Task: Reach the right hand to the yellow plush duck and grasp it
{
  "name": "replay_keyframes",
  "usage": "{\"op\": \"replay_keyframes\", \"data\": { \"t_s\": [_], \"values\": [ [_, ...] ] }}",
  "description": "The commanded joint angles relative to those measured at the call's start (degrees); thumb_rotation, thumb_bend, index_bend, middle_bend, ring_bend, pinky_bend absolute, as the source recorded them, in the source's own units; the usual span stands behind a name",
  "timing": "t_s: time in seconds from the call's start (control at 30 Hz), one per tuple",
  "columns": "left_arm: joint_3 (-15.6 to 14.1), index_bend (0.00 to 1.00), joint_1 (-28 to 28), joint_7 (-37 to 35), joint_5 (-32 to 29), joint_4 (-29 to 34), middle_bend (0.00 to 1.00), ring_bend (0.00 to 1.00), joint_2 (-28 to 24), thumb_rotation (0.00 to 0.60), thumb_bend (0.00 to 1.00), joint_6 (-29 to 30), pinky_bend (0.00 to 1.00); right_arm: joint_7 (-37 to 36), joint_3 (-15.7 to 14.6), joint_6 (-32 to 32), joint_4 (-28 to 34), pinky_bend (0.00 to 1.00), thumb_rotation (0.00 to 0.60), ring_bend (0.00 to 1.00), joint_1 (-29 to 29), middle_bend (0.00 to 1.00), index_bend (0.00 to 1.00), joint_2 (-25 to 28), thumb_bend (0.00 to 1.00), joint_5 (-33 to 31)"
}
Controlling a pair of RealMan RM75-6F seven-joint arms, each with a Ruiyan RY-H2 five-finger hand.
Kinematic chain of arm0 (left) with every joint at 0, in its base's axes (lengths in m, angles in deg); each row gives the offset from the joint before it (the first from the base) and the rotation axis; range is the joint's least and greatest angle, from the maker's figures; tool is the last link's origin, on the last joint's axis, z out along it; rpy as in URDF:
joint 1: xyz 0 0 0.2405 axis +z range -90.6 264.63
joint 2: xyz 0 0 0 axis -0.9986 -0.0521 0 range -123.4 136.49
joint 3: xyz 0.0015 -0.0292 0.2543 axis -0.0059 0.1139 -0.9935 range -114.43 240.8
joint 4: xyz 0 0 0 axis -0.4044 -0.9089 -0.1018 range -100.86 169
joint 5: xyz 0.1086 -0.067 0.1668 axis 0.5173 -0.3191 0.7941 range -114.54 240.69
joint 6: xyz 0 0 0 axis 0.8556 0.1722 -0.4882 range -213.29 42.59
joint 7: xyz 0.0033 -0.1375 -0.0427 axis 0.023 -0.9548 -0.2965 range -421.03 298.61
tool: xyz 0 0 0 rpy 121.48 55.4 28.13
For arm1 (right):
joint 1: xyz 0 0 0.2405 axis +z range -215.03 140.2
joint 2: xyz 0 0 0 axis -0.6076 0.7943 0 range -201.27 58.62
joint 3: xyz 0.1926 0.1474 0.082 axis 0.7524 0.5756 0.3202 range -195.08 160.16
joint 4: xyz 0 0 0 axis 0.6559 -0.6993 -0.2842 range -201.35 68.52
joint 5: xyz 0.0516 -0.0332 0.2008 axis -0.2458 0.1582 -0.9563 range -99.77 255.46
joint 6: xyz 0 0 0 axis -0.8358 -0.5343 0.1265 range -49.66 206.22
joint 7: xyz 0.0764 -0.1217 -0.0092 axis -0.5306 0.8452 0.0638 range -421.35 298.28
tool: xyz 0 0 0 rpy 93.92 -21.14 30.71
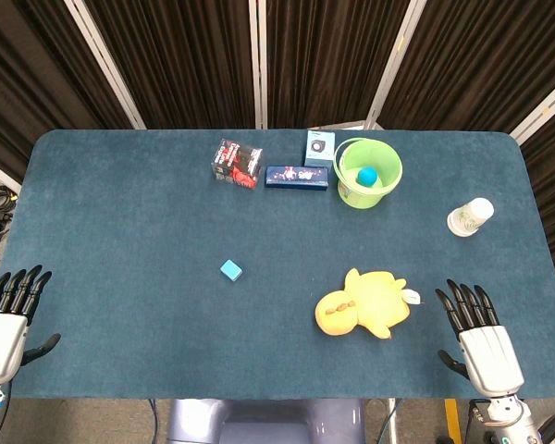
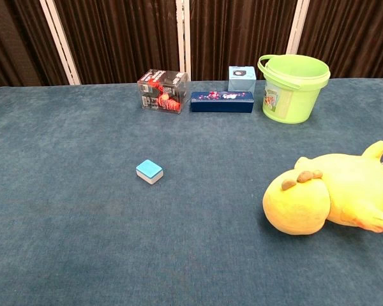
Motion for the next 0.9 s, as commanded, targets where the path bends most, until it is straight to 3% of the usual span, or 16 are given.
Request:
{"op": "replay_keyframes", "data": {
  "t_s": [0.03, 0.9],
  "values": [
    [-0.06, 0.0, 0.09, 0.06, 0.21, 0.1, 0.0, 0.0, -0.07, 0.6, 0.14, 0.25, 0.0, 0.03, -0.11, 0.12, -0.03, 0.0, 0.6, 0.0, -0.05, 0.0, 0.0, -0.03, 0.27, 0.2],
    [-0.14, 0.0, 0.27, 0.35, 0.45, 0.49, 0.0, 0.0, -0.13, 0.6, 0.15, 0.6, 0.0, -0.92, -0.31, 0.1, -0.3, 0.0, 0.6, 0.0, 0.1, 0.0, 0.0, 0.09, 0.28, 0.6]
  ]
}}
